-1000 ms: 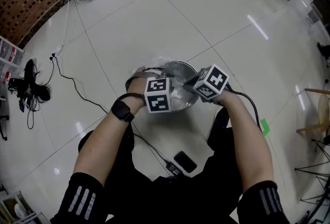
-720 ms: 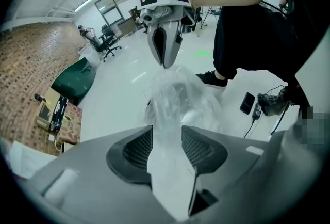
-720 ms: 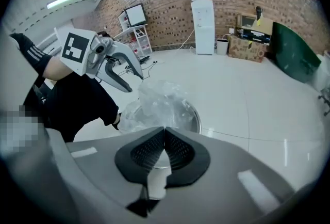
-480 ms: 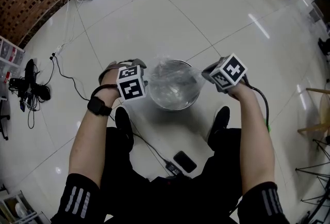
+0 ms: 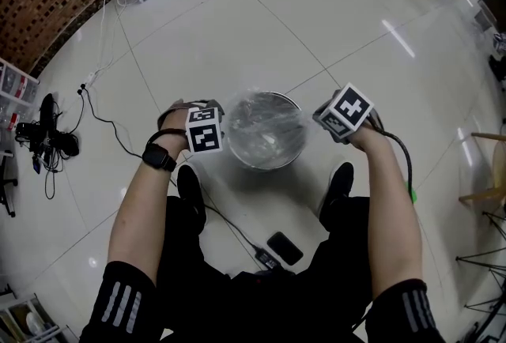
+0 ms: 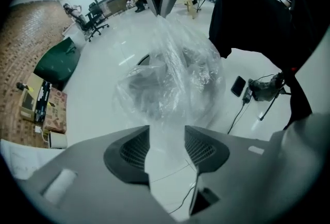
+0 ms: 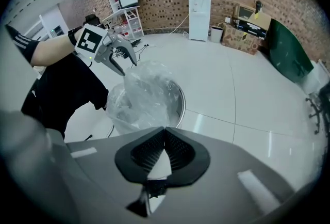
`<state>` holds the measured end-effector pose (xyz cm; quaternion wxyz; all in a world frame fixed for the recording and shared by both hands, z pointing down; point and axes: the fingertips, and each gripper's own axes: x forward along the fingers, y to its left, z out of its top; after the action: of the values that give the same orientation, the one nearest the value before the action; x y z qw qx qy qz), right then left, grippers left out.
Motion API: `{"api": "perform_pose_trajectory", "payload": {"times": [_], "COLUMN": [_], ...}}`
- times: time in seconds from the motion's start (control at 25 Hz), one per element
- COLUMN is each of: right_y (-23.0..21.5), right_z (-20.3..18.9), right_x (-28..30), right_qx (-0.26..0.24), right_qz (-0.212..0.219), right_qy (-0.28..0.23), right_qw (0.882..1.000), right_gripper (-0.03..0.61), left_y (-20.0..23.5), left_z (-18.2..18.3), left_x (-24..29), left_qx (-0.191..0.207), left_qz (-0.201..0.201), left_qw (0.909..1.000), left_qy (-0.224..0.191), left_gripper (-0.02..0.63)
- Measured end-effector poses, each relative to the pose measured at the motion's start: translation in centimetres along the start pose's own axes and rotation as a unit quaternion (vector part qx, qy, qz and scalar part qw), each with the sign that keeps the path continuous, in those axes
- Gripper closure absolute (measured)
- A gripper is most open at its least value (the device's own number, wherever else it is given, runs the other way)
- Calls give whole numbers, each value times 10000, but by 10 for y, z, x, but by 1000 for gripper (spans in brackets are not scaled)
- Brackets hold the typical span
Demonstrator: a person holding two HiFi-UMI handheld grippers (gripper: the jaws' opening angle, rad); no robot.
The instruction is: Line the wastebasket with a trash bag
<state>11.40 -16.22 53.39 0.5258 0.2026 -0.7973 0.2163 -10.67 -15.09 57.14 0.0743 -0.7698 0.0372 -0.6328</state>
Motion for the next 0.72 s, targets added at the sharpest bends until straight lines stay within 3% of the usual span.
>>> {"api": "perform_pose_trajectory", "payload": {"times": [0.08, 0.16, 0.48, 0.72], "right_y": [4, 4, -15, -49], "right_z": [-5, -8, 5, 3], "right_x": [5, 8, 4, 7], "right_qx": [-53, -78, 50, 534], "right_qz": [80, 116, -232, -735], "right_qy": [112, 180, -134, -420], "right_qw": [9999, 9997, 9996, 9950], "right_gripper": [571, 571, 571, 571], "left_y": [10, 19, 51, 99], "left_z": [4, 15, 42, 38], "left_x": [-2, -11, -34, -35], "left_qx": [-84, -258, -594, -1506], "left_qz": [207, 323, 951, 1176], "left_qw": [9997, 9985, 9899, 9752], "left_qy": [-102, -364, -872, -1117], "left_gripper": [523, 606, 620, 618]}}
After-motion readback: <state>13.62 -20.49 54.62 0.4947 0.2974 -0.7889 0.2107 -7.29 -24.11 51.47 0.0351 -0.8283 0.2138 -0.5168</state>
